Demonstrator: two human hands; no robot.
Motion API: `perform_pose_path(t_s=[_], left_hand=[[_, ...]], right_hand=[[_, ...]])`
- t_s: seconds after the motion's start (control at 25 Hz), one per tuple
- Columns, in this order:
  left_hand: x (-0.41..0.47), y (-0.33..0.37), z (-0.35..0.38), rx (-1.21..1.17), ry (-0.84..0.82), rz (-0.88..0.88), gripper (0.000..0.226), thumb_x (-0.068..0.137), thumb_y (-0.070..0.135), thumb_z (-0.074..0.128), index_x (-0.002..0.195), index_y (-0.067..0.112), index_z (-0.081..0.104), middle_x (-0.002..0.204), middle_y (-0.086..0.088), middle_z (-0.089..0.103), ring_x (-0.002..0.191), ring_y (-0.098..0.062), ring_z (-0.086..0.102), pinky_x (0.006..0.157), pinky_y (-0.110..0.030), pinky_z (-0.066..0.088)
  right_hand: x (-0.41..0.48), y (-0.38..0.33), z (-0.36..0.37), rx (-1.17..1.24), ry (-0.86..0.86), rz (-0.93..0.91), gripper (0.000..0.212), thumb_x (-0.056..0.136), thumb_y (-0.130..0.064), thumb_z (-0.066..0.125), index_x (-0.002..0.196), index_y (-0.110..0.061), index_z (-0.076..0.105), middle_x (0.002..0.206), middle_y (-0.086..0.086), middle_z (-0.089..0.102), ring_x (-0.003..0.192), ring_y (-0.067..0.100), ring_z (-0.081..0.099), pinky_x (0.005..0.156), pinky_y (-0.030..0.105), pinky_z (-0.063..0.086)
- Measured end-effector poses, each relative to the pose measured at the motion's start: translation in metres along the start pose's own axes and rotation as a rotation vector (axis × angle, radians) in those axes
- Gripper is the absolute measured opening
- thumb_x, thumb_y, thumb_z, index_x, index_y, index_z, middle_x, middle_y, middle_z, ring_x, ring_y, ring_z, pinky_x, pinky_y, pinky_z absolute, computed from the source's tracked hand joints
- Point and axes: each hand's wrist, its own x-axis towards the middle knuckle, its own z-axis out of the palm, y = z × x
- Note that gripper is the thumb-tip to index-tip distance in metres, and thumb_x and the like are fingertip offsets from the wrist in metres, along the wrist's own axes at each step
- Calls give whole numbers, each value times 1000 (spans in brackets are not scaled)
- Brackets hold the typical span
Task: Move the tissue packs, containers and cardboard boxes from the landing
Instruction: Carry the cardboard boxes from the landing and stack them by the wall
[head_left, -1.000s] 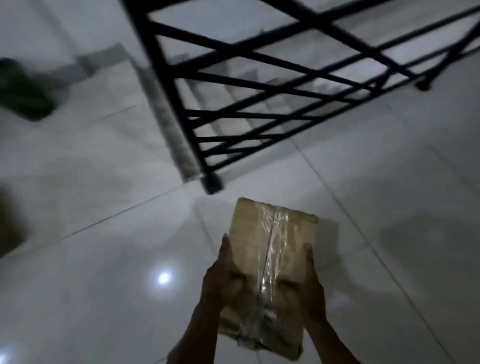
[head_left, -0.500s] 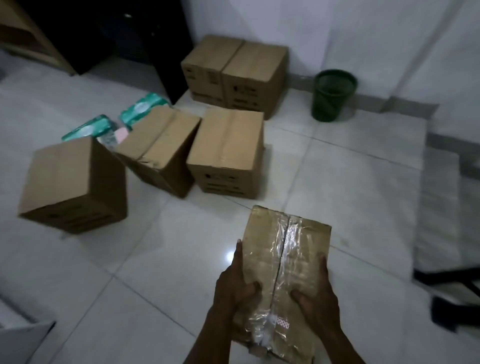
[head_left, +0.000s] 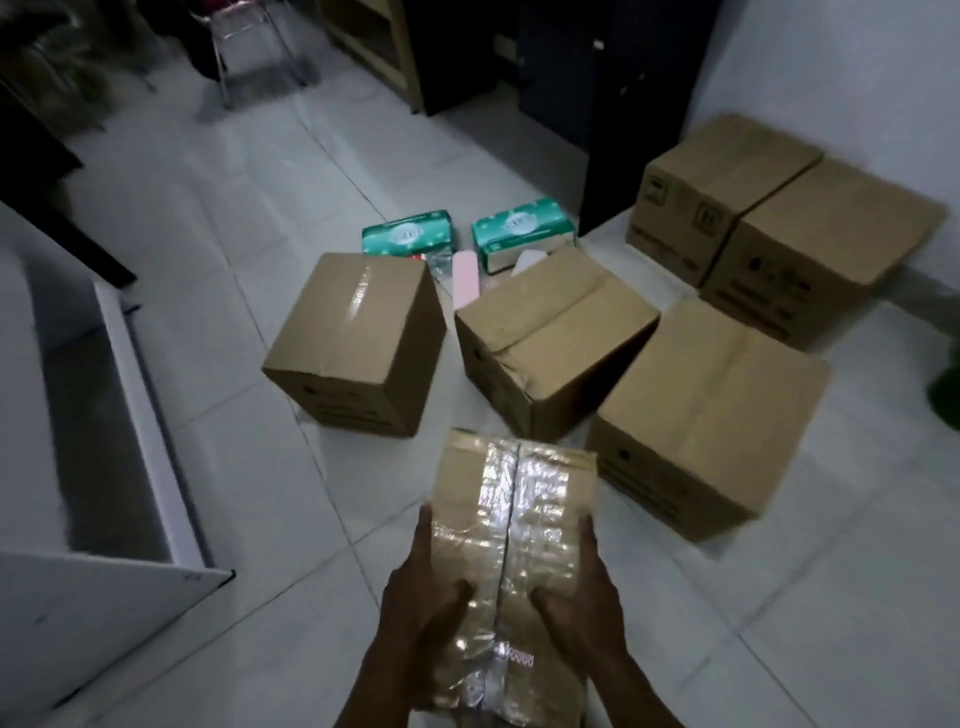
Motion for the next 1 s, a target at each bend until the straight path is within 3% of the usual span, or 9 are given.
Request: perform_pose_path(t_s=[0.16,0.36,0.52,0.6,0.68,0.84,0.92,1.0], left_hand=[[67,-36,-7,-13,60,-147,114,81,46,74,152,42,-15,143,-6,52,111,-29,63,93,-38,50],[150,-80,-15,6,96,-240,114,82,44,74,152,39,-16,149,-6,46,107,-30,64,84,-30,49],[208,-103,-27,-33,52,-246,114,80,41,78,155,35,-9,151,-6,42,117,-31,58,88,-34,47],[238,-115,-32,-26,42,-267,111,81,37,77,156,30,-5,148,-6,44,118,-30,57,89,-34,47],[263,-123,-40,-20,21,-292,107,81,40,76,157,27,1,145,-6,47,120,-30,56,94,-38,47],[298,-139,-38,21,5,-267,105,65,69,61,153,34,14,140,-5,50,122,-28,55,97,-52,50],[307,-124,-32,62,-20,-256,102,66,69,56,153,33,17,144,-6,46,127,-31,51,100,-56,46],[303,-94,-25,79,-19,-220,97,68,65,58,153,32,25,146,-4,45,131,-30,47,104,-54,43]], right_hand=[[75,-24,36,-46,-130,-80,115,67,-50,73,150,-48,-7,152,-6,38,127,21,50,102,42,46],[164,-36,90,-66,-202,-108,116,63,-42,70,149,-50,-7,148,-5,40,117,22,57,97,38,50],[214,-33,130,-50,-217,-78,118,62,-52,67,150,-49,-12,136,-2,51,109,20,60,88,37,54],[236,-33,151,-60,-220,-92,120,63,-58,66,153,-41,-11,137,-4,48,112,16,57,88,33,52],[253,-31,172,-25,-227,-109,124,67,-59,75,155,-31,-7,143,-6,39,122,13,50,95,30,46],[275,-29,196,86,-301,-25,103,79,-17,78,141,-64,9,139,-12,45,126,3,50,99,22,45],[278,-35,191,79,-293,51,96,78,-20,76,148,-49,17,142,-12,46,127,10,51,103,30,46],[274,-47,172,74,-201,34,87,81,-31,74,151,-35,22,144,-12,43,129,10,48,106,30,43]])
